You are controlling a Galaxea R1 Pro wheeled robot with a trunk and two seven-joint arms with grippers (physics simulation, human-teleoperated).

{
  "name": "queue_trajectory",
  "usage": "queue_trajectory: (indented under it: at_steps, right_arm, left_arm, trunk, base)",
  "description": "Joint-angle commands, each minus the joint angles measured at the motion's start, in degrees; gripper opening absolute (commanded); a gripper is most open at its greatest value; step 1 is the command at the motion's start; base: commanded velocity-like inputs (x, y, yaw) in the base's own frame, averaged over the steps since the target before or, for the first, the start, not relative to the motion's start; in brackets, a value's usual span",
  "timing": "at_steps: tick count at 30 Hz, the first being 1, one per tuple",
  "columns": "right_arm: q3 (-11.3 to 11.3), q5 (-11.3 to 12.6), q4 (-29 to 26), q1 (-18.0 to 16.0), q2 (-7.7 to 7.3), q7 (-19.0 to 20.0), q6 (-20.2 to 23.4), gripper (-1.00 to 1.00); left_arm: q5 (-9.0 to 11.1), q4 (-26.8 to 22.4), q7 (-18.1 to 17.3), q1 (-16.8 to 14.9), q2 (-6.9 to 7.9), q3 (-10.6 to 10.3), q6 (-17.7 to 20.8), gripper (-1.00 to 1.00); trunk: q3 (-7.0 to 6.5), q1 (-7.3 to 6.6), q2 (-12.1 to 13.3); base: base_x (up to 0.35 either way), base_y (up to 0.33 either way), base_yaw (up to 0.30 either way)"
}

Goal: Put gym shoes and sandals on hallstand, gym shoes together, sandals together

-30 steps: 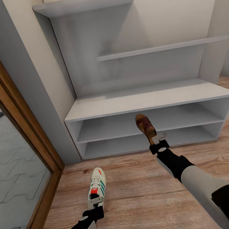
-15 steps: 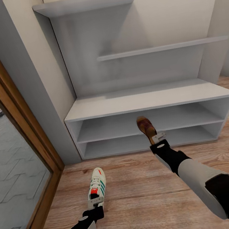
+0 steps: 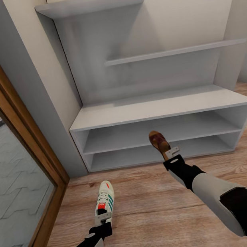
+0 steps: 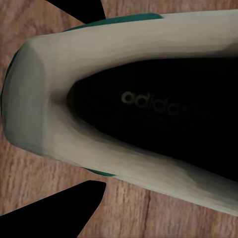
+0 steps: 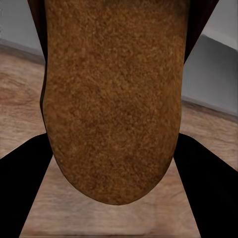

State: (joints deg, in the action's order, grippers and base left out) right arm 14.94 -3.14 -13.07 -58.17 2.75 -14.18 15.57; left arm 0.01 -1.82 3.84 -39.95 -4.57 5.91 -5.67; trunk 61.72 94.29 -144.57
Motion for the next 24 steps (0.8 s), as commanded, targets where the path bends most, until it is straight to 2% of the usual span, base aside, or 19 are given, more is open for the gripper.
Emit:
queue_trajectory:
  at_steps: [1,5,12,24]
  right_arm:
    - [0.3,-0.3,0.0,0.0,0.08,-0.2,0.5,-1.00]
    - [0.3,-0.3,0.1,0.0,0.17,-0.2,0.3,-1.00]
    - [0.3,-0.3,0.1,0.0,0.18,-0.2,-2.7,-1.00]
    - [0.3,-0.3,0.9,0.0,0.15,-0.2,-3.4,-1.00]
  left_arm:
    - [0.0,0.1,0.1,0.0,-0.05,0.4,-0.2,-1.00]
    - [0.0,0.1,0.0,0.0,-0.07,0.4,-0.2,-1.00]
    - [0.0,0.1,-0.1,0.0,-0.09,0.4,-0.1,-1.00]
    - [0.0,0.1,0.0,0.0,-0.09,0.4,0.0,-1.00]
  trunk:
    - [0.05,-0.01,0.0]
    - [0.05,-0.01,0.0]
    - [0.05,-0.01,0.0]
    - [0.05,-0.01,0.0]
  base:
    - [0.000,0.000,0.000]
    - [0.021,-0.035,0.000]
    - [0.089,-0.101,0.000]
    - [0.039,-0.012,0.000]
